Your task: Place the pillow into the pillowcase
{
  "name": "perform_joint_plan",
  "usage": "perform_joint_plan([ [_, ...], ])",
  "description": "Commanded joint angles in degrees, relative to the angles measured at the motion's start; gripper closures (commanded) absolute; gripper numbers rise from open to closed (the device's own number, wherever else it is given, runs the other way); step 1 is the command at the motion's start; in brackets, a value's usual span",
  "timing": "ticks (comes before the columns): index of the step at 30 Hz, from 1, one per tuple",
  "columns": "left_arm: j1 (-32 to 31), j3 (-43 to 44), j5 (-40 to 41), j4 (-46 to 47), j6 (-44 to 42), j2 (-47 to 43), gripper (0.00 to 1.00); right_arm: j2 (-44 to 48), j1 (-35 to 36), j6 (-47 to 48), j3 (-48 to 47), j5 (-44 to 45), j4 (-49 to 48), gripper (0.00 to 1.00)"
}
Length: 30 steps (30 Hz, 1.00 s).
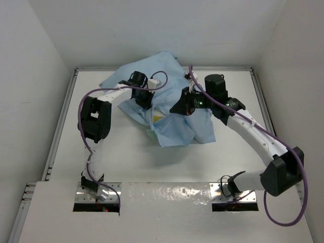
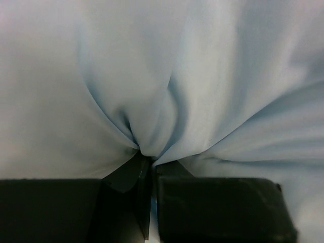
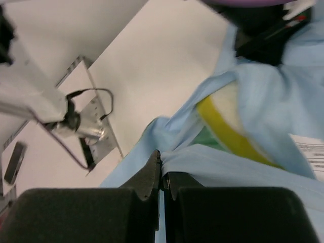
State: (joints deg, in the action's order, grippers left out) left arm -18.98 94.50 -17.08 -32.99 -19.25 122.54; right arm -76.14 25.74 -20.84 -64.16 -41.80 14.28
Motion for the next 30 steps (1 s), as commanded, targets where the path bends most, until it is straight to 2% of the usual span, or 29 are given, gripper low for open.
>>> perform_joint_plan([
  [1, 0.09, -3.96, 2.68, 2.76, -2.38, -0.71, 1.00, -3.72, -0.25, -4.36, -3.60, 8.63, -6.35, 1.00],
  [2, 0.17, -4.49, 1.71, 1.63, -1.85, -1.33, 1.00, -5.67, -0.77, -5.78, -4.39, 17.89, -7.50, 1.00],
  [3, 0.26, -4.32, 0.13, 0.66, -1.50, -2.38, 0.98, -7.60, -1.12, -7.18, -6.48, 23.03, -7.08, 1.00],
  [4, 0.35, -3.80, -0.66, -0.57, -1.24, -2.83, 0.89, -12.06, -1.65, -7.89, -7.55, 26.56, -5.16, 0.97],
  [5, 0.70, -1.62, -1.63, -3.63, -1.06, -3.18, 0.76, -14.28, -2.79, -7.29, -9.12, 29.21, -2.53, 0.82],
  [6, 0.96, -0.12, -3.03, -5.48, -1.06, -3.97, 0.47, -16.48, -3.41, -6.50, -13.58, 33.24, 0.89, 0.40],
  [7, 2.01, 3.72, -3.57, -8.72, -0.80, -4.32, 0.33, -19.72, -4.11, -4.41, -16.23, 33.71, 9.54, 0.30],
  [8, 3.06, 5.76, -4.62, -9.97, -0.36, -5.37, 0.02, -20.18, -4.03, -2.73, -20.35, 34.93, 13.62, 0.20],
  [9, 4.29, 7.70, -5.24, -10.86, 0.34, -5.90, 0.00, -19.67, -3.68, 0.51, -20.56, 35.55, 16.62, 0.01],
  [13, 15.78, 18.23, -11.64, -12.01, 6.39, -7.58, 0.00, -10.46, 1.49, 8.00, -17.23, 42.40, 20.32, 0.01],
  [15, 19.76, 20.10, -12.96, -10.96, 8.25, -7.32, 0.00, -7.90, 3.78, 10.19, -16.96, 46.26, 22.18, 0.01],
  [16, 23.78, 20.72, -12.98, -9.21, 9.30, -6.97, 0.00, -6.67, 6.23, 10.55, -16.53, 46.72, 23.50, 0.02],
  [17, 25.30, 20.81, -11.67, -8.41, 9.40, -5.49, 0.11, -5.61, 7.47, 10.73, -14.52, 46.55, 23.68, 0.16],
  [18, 26.35, 21.16, -10.70, -7.88, 9.23, -4.25, 0.34, -3.60, 8.79, 10.82, -13.11, 45.59, 23.95, 0.39],
  [19, 27.93, 22.91, -8.08, -7.79, 8.88, -0.93, 0.71, -2.71, 11.59, 9.86, -9.35, 46.02, 23.69, 0.88],
  [20, 28.47, 24.23, -6.75, -7.96, 8.44, 1.01, 0.78, -1.05, 13.01, 7.59, -7.05, 47.24, 22.82, 0.96],
  [21, 28.82, 27.03, -3.78, -8.23, 7.74, 4.69, 0.77, -0.33, 15.98, 7.22, -1.81, 47.42, 20.11, 0.84],
  [22, 28.83, 28.27, -2.36, -7.97, 7.47, 6.46, 0.67, 0.11, 17.66, 6.09, 0.50, 47.34, 18.86, 0.64],
  [23, 28.83, 29.42, -0.86, -7.53, 7.38, 8.14, 0.53, -0.15, 19.16, 5.47, 2.09, 47.43, 17.98, 0.49],
  [24, 28.83, 31.25, 0.46, -6.39, 7.55, 9.63, 0.40, -0.67, 22.57, 5.29, 3.24, 47.86, 17.36, 0.41],
  [25, 28.83, 31.88, 2.82, -5.69, 7.56, 12.17, 0.22, -1.46, 24.60, 4.94, 4.82, 49.26, 17.36, 0.25],
  [26, 28.83, 32.41, 3.80, -4.81, 7.64, 13.24, 0.17, -2.25, 26.71, 4.67, 5.53, 51.27, 17.27, 0.17],
  [28, 29.09, 32.59, 6.25, -1.03, 8.34, 15.61, 0.08, -5.15, 32.25, 4.67, 7.55, 54.88, 17.01, 0.07],
  [29, 29.53, 32.59, 6.36, 0.20, 8.43, 16.32, 0.07, -6.12, 33.75, 4.49, 8.08, 55.16, 16.31, 0.01],
  [30, 29.70, 32.59, 6.18, 2.47, 8.78, 17.11, 0.03, -7.95, 36.72, 4.41, 8.70, 55.07, 15.69, 0.01],
])
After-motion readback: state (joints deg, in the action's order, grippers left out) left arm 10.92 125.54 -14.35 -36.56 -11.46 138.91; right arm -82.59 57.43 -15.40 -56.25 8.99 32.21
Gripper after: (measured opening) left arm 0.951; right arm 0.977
